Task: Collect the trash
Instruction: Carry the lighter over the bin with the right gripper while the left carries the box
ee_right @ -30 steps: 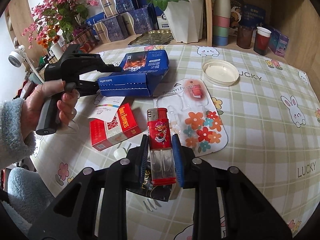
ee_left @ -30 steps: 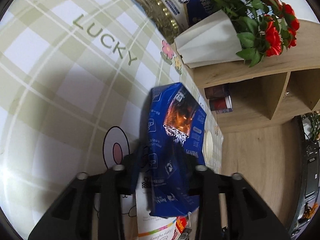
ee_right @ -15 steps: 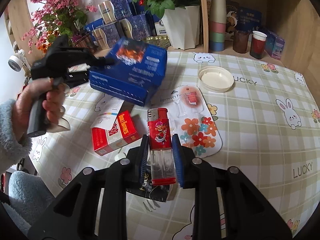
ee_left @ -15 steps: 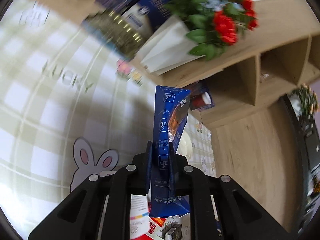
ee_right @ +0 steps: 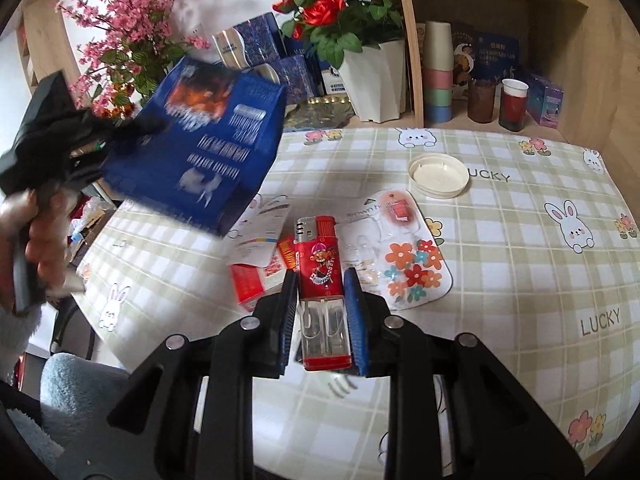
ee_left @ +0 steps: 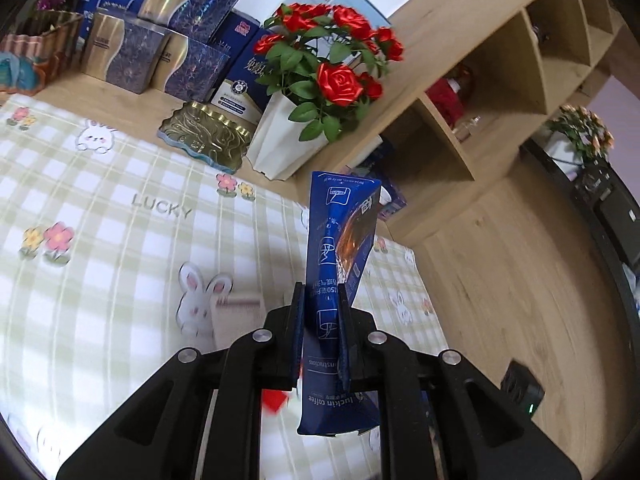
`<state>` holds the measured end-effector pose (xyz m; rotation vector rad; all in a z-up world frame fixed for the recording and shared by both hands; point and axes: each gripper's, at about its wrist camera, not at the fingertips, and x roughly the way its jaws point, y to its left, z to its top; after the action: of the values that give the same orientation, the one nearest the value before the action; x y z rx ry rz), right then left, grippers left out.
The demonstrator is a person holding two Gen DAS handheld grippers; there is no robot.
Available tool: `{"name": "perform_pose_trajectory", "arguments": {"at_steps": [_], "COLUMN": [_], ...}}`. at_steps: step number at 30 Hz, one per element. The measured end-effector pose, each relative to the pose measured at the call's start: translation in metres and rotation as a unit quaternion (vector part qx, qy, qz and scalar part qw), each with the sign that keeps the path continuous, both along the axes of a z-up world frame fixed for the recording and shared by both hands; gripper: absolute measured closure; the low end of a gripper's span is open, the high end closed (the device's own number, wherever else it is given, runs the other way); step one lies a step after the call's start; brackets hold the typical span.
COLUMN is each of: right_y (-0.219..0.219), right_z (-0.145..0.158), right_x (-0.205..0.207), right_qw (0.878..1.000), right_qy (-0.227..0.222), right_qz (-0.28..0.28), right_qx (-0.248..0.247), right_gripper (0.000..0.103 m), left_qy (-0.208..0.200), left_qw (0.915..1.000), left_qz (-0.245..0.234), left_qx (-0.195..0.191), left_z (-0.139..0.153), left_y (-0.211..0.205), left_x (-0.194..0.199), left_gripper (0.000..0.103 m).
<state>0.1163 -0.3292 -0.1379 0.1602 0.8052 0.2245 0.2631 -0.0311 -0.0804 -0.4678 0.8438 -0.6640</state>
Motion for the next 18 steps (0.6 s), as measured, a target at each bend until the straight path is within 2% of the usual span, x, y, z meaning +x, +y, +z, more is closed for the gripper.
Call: {"name": "perform_pose_trajectory", "arguments": {"at_steps": [4,13,18], "right_y": [0.007,0.028,0.043], "right_z": [0.009,0.024,0.025], "right_x": [-0.017,-0.062,-0.087], "right_qw": [1.0,1.0,0.999], "right_qy": [-0.006,-0.017,-0.021], "right_qz": [0.003,0.012,0.02], "right_qx": [0.004,0.018,0.017], "right_gripper": [0.076,0.076,0.076], "left_qy": [-0.014,-0.003,-0.006], "left_qw": [0.9994,0.999,0.9976], "left_qz": [-0.003,0.007,0.007], "left_qx": [0.03,0.044,0.068], "left_z": [0.003,-0.008,-0.019], "left_y": [0.014,0.055,0.068], "left_x": [-0.045,-0.137,-0.181], "left_gripper": [0.089,0.089,0.089]}}
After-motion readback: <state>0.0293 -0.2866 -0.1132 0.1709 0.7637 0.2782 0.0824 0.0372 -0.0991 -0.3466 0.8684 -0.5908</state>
